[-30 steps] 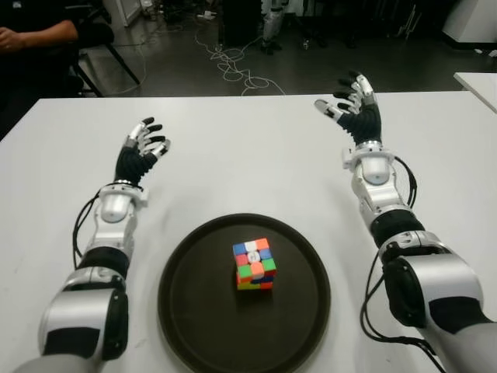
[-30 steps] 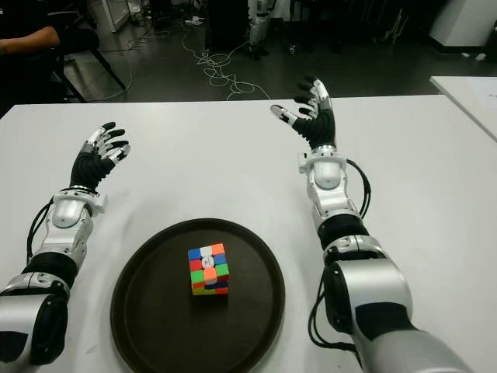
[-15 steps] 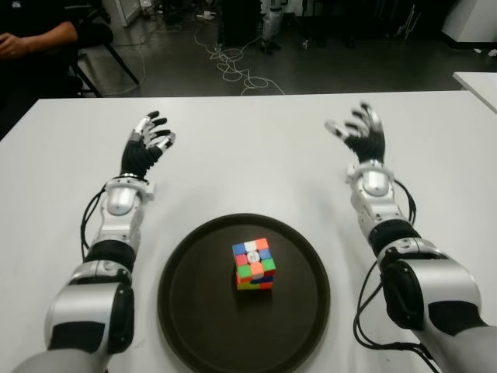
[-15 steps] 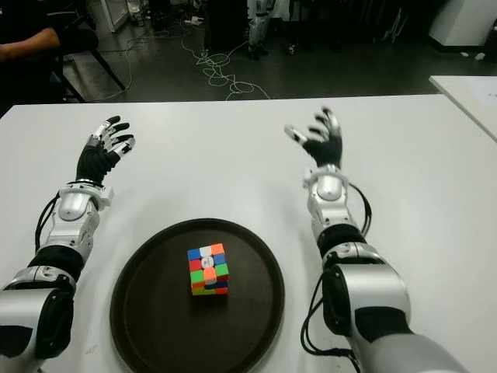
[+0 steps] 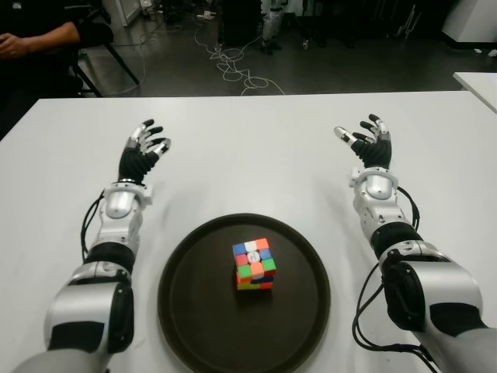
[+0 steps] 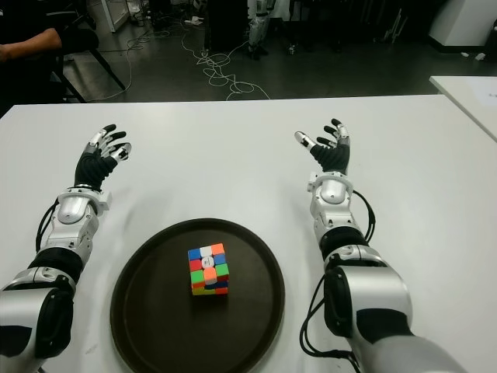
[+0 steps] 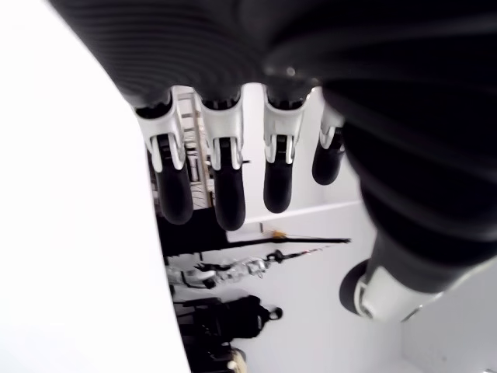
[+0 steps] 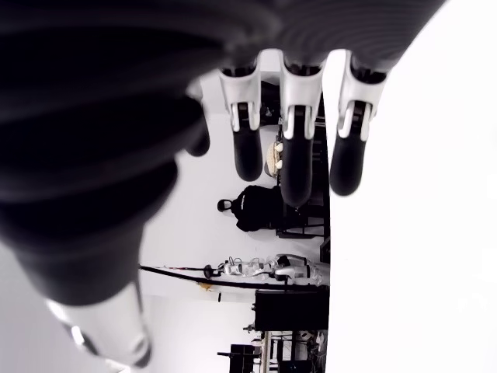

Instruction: Pick up the Rubik's Cube and put it in the plate

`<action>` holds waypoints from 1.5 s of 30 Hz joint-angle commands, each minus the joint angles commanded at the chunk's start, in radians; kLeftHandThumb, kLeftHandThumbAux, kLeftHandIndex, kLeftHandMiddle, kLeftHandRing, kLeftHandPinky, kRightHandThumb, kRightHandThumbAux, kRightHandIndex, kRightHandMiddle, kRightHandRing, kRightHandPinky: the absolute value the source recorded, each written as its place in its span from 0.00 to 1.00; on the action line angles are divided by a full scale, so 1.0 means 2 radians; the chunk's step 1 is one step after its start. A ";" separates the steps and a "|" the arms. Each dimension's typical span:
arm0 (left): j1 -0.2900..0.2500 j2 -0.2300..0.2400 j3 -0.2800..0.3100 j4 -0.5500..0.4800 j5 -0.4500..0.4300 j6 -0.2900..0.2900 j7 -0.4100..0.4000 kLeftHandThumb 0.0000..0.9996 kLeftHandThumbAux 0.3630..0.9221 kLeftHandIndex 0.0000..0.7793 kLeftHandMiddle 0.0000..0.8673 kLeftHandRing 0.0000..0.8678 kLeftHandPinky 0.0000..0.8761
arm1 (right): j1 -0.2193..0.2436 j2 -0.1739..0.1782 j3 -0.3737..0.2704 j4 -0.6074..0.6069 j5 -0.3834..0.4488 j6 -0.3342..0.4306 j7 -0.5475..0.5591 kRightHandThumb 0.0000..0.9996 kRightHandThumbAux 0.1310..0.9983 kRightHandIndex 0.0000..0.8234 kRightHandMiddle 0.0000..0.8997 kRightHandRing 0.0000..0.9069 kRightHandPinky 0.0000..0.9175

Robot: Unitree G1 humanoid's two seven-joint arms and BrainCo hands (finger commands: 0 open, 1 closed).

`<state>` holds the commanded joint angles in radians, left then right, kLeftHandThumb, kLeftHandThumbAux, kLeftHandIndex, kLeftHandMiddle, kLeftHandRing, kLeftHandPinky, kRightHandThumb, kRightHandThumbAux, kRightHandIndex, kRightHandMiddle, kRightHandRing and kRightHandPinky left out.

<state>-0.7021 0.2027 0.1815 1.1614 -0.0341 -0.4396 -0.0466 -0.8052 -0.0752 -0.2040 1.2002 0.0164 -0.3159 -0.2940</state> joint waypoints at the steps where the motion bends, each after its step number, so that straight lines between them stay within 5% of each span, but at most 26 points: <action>1: 0.000 0.000 0.000 0.000 0.000 -0.001 0.000 0.15 0.59 0.13 0.22 0.24 0.25 | 0.000 0.000 0.001 0.000 -0.001 -0.001 0.001 0.09 0.77 0.21 0.26 0.30 0.35; 14: 0.002 0.008 -0.008 0.000 0.009 -0.017 -0.021 0.14 0.58 0.11 0.21 0.21 0.21 | 0.003 0.004 0.024 -0.001 -0.017 -0.012 0.019 0.04 0.79 0.18 0.23 0.27 0.32; 45: 0.005 0.003 -0.004 -0.001 0.003 -0.020 -0.034 0.14 0.56 0.13 0.22 0.23 0.25 | 0.019 0.013 0.037 -0.027 -0.021 -0.036 0.035 0.09 0.76 0.18 0.25 0.31 0.41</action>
<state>-0.6919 0.2087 0.1731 1.1600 -0.0274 -0.4786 -0.1150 -0.7669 -0.0485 -0.1300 1.1468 -0.0255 -0.3883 -0.2236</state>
